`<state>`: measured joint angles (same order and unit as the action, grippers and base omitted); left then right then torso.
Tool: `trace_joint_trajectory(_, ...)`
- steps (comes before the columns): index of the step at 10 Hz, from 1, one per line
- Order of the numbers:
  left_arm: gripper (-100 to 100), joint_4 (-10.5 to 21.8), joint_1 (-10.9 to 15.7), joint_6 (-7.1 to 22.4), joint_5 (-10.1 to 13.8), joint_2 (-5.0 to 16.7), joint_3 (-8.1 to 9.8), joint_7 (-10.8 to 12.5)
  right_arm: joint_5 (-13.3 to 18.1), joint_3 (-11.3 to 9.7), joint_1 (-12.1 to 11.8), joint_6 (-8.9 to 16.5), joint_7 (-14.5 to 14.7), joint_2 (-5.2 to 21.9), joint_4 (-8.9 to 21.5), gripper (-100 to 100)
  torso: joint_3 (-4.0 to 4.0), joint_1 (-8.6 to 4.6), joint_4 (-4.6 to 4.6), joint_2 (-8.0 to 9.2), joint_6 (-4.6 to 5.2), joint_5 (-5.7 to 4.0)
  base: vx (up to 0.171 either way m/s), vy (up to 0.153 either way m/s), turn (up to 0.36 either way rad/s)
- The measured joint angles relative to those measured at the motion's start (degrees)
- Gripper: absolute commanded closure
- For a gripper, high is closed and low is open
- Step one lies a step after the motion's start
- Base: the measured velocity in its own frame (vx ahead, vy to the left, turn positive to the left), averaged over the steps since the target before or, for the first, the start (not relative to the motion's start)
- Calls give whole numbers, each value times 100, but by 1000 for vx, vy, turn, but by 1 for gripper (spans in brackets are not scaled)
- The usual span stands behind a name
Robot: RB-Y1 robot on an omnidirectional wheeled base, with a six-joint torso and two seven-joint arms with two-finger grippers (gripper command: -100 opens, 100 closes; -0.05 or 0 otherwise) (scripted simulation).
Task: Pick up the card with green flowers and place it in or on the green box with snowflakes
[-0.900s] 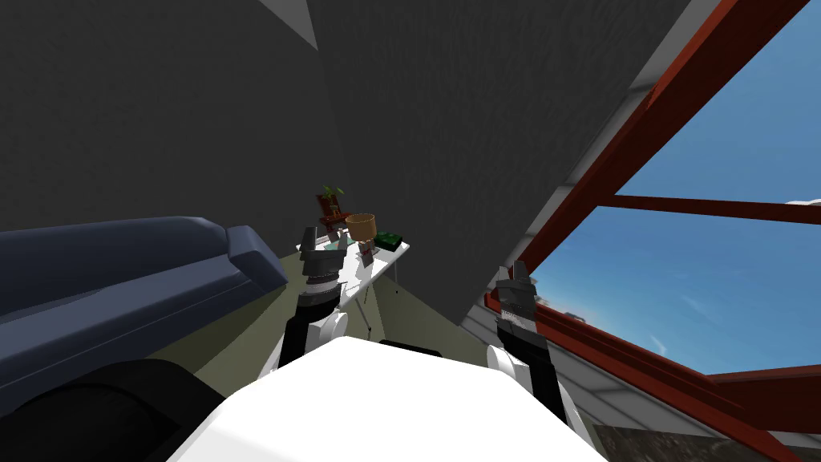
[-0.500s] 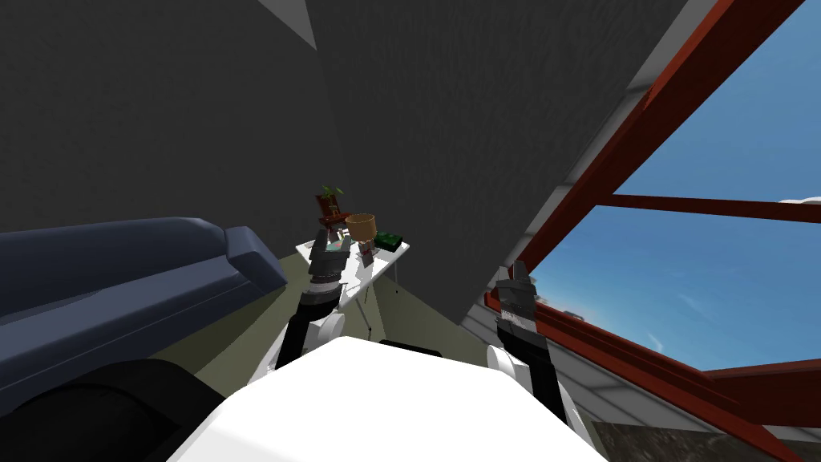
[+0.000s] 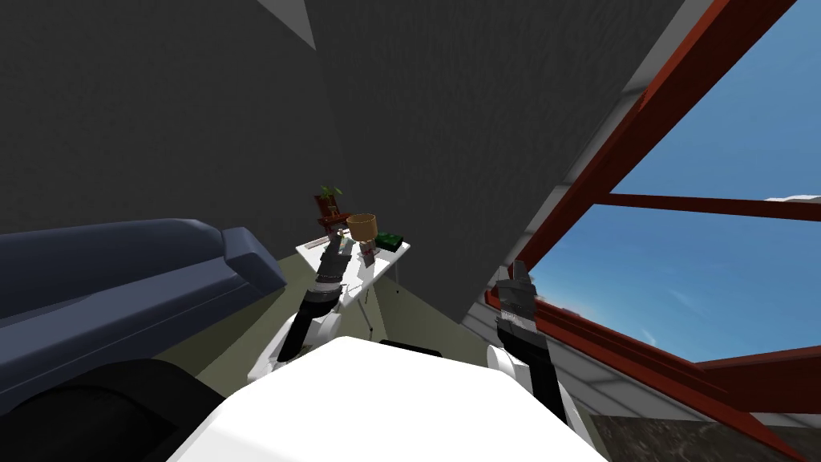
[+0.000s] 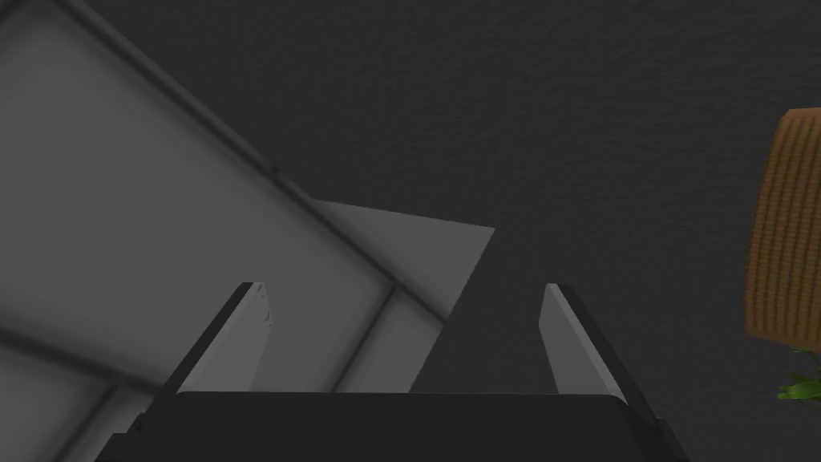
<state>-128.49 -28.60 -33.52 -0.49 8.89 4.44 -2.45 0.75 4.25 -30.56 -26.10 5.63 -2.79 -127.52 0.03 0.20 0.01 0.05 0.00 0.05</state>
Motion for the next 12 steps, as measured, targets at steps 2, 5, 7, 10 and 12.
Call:
trace_joint_trajectory(2, -100, 356, 123, -15, -153, 108, 134, -279, 0, 0, 0, 0, 0, 0, 0, 0, 1, 0, 0, 2, 0, 0, -24, 48, -35)
trace_joint_trajectory(5, -100, 806, 241, 1, -433, 198, 299, -759, 0, 0, 0, 0, 0, 0, 0, 0, 1, -1, 1, 1, 0, 0, -20, 43, -33)
trace_joint_trajectory(7, -100, 1179, 352, -4, -592, 321, 480, -1030, 0, 0, 0, 0, 0, 0, 0, 0, -1, 1, 0, -2, 0, 0, -13, 47, -45)
trace_joint_trajectory(10, -100, 1748, 534, 12, -907, 438, 611, -1482, 0, 0, 0, 0, 0, 0, 0, 0, -2, -1, -1, -4, 0, 0, -9, 40, -64)
trace_joint_trajectory(12, -100, 2081, 573, 20, -1097, 565, 701, -1713, 0, 0, 0, 0, 0, 0, 0, 0, -4, -5, -1, -7, 0, -1, 4, 33, -67)
